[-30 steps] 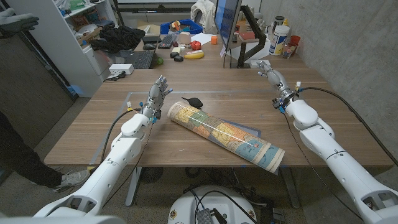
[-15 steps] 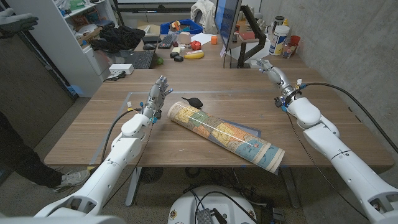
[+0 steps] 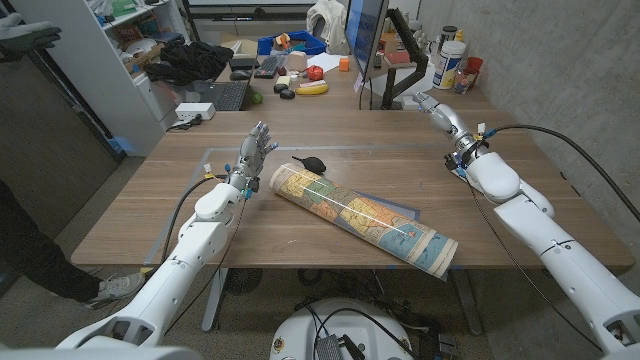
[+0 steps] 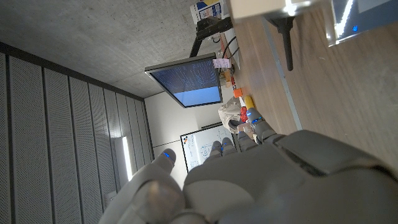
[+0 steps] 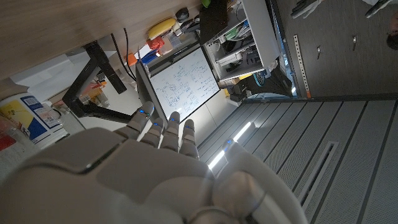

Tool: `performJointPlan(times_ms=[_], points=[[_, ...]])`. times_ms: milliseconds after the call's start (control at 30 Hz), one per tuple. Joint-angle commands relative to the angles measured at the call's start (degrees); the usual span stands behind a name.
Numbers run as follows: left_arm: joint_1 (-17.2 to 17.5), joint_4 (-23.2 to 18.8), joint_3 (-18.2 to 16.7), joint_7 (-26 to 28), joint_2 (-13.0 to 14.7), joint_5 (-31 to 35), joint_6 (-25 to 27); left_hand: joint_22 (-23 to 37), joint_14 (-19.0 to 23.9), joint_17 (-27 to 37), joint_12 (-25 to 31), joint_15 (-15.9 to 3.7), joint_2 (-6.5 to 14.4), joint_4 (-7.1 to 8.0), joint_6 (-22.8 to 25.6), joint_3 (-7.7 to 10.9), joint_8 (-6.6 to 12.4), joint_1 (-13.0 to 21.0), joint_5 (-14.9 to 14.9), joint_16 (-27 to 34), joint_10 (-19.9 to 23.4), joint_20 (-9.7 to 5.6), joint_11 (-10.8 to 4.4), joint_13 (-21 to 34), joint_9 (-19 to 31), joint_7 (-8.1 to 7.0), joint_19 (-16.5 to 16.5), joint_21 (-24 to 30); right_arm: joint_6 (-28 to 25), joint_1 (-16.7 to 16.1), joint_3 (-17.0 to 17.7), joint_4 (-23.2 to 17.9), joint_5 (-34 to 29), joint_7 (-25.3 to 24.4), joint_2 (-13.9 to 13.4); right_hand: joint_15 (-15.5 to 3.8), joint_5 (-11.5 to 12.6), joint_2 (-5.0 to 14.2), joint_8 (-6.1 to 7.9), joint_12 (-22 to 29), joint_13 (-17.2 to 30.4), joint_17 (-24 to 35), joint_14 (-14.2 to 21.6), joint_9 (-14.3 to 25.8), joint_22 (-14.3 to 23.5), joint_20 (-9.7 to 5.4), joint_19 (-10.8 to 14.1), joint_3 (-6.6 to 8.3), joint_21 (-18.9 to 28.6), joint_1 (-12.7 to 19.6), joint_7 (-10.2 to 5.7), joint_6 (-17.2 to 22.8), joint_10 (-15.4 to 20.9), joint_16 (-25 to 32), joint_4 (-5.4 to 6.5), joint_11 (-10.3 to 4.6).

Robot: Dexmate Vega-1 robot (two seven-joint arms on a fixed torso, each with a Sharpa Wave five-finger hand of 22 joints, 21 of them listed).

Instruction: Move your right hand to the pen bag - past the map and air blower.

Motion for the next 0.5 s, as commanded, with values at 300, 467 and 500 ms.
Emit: performJointPlan(times_ms=[300, 467, 500], points=[[0.0, -0.3, 0.1, 0.1, 0.0, 0.2, 0.3, 0.2, -2.3, 0.2, 0.4, -0.64, 6.8, 0.16, -3.0, -0.27, 0.27, 0.3, 0.4, 0.5, -0.5, -0.80, 0.04, 0.3, 0.2, 0.01, -6.3, 0.1, -2.6, -2.0, 1.9, -3.8, -6.3, -1.8, -2.1, -0.69, -0.1, 3.37, 0.51, 0.5, 0.2, 0.0, 0.8, 0.3, 0.1, -4.14, 0.5, 0.36, -0.2, 0.9, -0.28, 1.0, 0.7, -0.1, -0.72, 0.15], [0.1, -0.3, 0.1, 0.1, 0.0, 0.2, 0.2, 0.2, -2.3, 0.2, 0.4, -0.61, 6.8, 0.16, -3.0, -0.31, 0.25, 0.3, 0.4, 0.5, -0.5, -0.74, 0.07, 0.3, 0.2, 0.00, -6.3, 0.1, -3.3, -2.5, 2.5, -4.5, -7.3, -2.1, -2.4, -0.63, -0.2, 3.37, 0.47, 0.5, 0.1, 0.0, 0.8, 0.3, 0.1, -4.07, 0.6, 0.41, -0.3, 1.1, -0.26, 1.1, 0.8, -0.1, -0.83, 0.25], [0.1, -0.4, 0.1, 0.1, 0.0, 0.2, 0.2, 0.2, -2.3, 0.2, 0.4, -0.61, 6.8, 0.16, -3.0, -0.32, 0.25, 0.3, 0.4, 0.5, -0.5, -0.83, 0.00, 0.3, 0.2, -0.04, -6.3, 0.1, -3.4, -2.6, 2.6, -4.7, -7.5, -2.2, -2.5, -0.58, -0.2, 3.37, 0.45, 0.5, 0.1, 0.0, 0.8, 0.3, 0.1, -4.06, 0.6, 0.41, -0.3, 1.1, -0.31, 1.1, 0.8, -0.1, -0.84, 0.24]])
